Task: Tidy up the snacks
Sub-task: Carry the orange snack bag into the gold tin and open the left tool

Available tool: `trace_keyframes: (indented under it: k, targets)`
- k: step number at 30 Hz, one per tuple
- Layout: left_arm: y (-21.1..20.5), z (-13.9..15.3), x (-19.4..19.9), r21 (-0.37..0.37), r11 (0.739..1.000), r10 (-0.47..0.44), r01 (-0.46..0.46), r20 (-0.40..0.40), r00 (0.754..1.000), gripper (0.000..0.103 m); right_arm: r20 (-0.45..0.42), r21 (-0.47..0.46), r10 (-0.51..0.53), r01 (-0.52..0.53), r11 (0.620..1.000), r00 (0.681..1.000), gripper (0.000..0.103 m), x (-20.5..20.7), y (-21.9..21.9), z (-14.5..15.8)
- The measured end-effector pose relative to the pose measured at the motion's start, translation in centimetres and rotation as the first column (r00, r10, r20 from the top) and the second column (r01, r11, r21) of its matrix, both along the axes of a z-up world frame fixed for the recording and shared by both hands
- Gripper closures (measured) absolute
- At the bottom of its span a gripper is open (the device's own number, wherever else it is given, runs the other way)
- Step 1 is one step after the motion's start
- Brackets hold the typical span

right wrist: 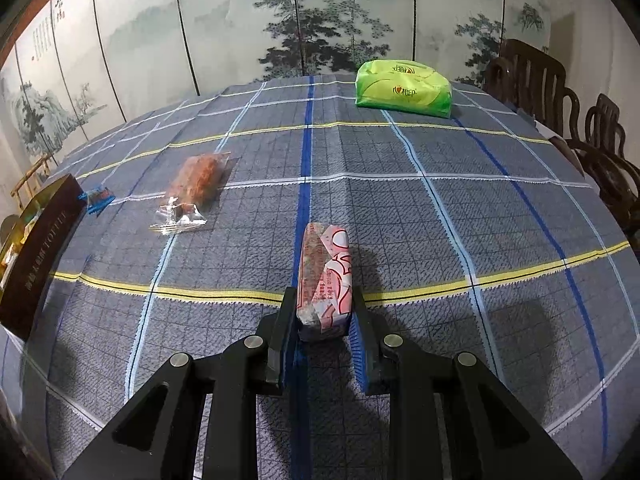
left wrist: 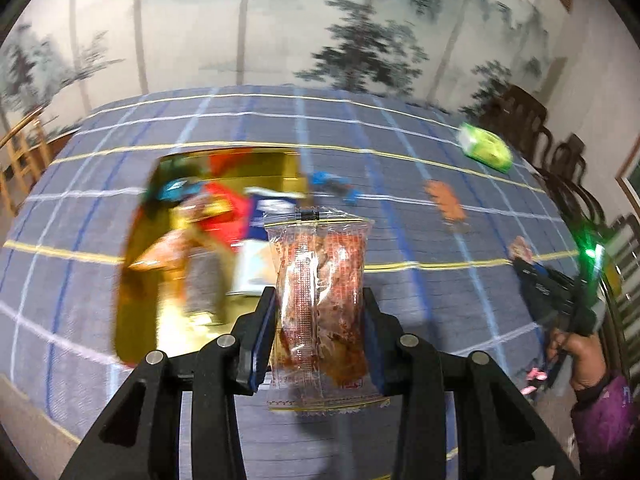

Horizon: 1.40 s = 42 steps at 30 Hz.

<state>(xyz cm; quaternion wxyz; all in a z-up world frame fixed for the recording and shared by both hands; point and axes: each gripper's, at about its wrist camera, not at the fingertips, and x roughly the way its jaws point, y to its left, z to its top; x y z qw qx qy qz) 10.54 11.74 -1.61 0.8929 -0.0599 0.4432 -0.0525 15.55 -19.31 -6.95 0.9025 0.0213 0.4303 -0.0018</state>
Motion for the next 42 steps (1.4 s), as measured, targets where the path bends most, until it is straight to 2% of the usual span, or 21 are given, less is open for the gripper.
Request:
trace_keyframes:
  k: [7, 12, 29, 42]
  targets:
    - [6.2, -0.4, -0.2, 0.009, 0.993, 0.118, -0.118, 0.009, 0.993, 0.067, -0.002, -0.018, 0.000, 0.000, 1.000, 1.000, 0.078, 0.1, 0.4, 0.0]
    - [7.7, -0.5, 0.3, 0.010, 0.991, 0.133, -0.133, 0.020, 0.991, 0.067, -0.002, -0.019, 0.000, 0.000, 1.000, 1.000, 0.078, 0.1, 0.6, 0.0]
    - [3.8, -1.8, 4.2, 0.138, 0.988, 0.053, -0.063, 0.074, 0.996, 0.067, -0.003, -0.034, -0.001, 0.001, 0.999, 1.000, 0.078, 0.2, 1.3, -0.1]
    - [2.4, -3.3, 5.9, 0.191, 0.980, 0.034, -0.049, 0.082, 0.996, 0.067, -0.004, -0.045, -0.001, 0.001, 0.999, 1.000, 0.078, 0.2, 1.5, -0.1]
